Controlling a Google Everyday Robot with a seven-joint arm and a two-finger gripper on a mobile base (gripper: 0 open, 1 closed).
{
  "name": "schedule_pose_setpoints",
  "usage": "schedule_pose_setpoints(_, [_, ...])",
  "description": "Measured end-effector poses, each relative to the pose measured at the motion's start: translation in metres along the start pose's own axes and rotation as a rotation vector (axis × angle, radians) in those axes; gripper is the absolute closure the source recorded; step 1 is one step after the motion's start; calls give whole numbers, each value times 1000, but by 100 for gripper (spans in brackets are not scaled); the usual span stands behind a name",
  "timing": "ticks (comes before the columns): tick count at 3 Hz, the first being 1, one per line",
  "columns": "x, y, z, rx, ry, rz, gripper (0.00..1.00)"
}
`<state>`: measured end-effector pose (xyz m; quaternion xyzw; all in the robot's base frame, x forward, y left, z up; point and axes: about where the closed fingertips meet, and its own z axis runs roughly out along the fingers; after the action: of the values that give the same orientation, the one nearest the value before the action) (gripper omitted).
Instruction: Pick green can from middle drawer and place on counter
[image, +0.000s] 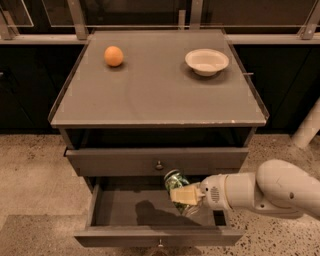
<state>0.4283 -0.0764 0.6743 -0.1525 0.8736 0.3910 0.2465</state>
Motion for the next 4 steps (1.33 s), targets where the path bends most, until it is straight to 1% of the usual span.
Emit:
schedule_pose_setpoints(1, [1, -2, 5, -3, 1, 4, 100])
schedule_pose_setpoints(2, [17, -23, 17, 1, 13, 81, 100])
schedule_pose_setpoints(3, [43, -63, 44, 0, 20, 175, 100])
schedule_pose_setpoints(4, [66, -103, 75, 1, 12, 259, 100])
